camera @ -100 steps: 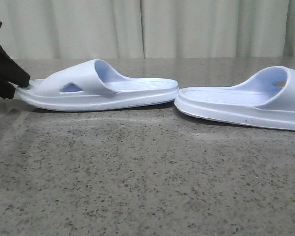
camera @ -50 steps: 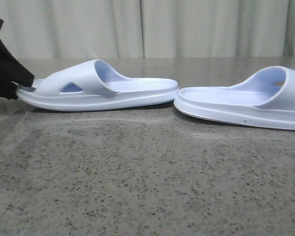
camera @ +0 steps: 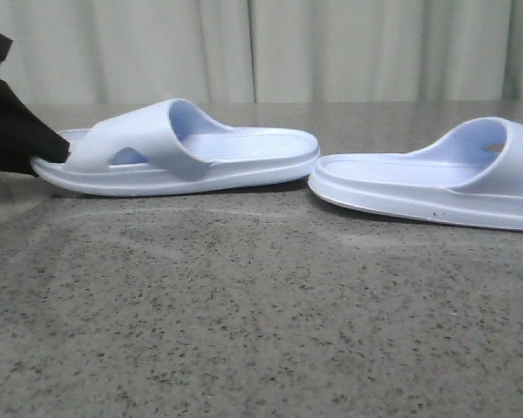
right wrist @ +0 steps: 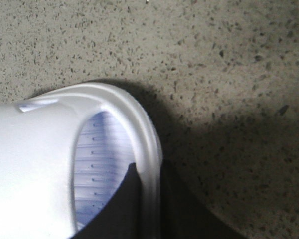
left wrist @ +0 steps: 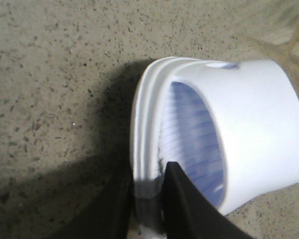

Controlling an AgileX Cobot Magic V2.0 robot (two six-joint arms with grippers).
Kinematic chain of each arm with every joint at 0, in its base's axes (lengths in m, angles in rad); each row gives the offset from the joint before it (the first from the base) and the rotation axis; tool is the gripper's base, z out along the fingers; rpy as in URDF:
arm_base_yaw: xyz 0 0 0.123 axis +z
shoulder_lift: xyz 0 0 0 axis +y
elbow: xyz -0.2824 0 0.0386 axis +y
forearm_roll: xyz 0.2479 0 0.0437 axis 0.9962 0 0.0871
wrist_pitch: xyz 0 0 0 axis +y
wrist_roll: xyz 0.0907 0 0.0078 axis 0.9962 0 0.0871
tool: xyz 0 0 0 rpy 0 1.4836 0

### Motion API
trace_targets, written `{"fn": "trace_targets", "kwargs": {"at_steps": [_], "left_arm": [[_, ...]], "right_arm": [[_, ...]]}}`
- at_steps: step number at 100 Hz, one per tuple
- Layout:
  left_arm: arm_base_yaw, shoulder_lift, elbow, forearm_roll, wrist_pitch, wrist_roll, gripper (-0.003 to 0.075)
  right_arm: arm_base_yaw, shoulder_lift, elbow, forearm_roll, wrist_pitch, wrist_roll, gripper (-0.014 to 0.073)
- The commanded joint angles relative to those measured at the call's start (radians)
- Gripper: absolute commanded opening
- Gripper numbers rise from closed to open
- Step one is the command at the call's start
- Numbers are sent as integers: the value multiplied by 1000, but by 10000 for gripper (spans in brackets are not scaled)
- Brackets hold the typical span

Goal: Insert blue slippers together front up
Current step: 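Grasp each slipper's heel rim, left gripper one, right gripper other, then lift both slippers off the table and bring them together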

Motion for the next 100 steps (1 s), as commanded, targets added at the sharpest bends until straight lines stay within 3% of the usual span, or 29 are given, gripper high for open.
{"fn": "trace_targets", "kwargs": {"at_steps": [1,24,54,77,100], "left_arm": [[3,-35,-26,-49,46,12,16],[17,-95,-61,-49,88,21,15],[143,-239,-83,-40,121,21,15],[223,-245,-83,-42,222,9,15],[228,-245,-83,-49,252,-18,15]], "right_arm": [[-6,-22,-27,37,0,-9,-104],[-6,-23,-27,92,6,-38,-104],[-6,-129,-27,226,-11,-87,-104],[-6,-198,-27,396,25,-167,-104],[-6,-208,-27,551,100,-250,-104]]}}
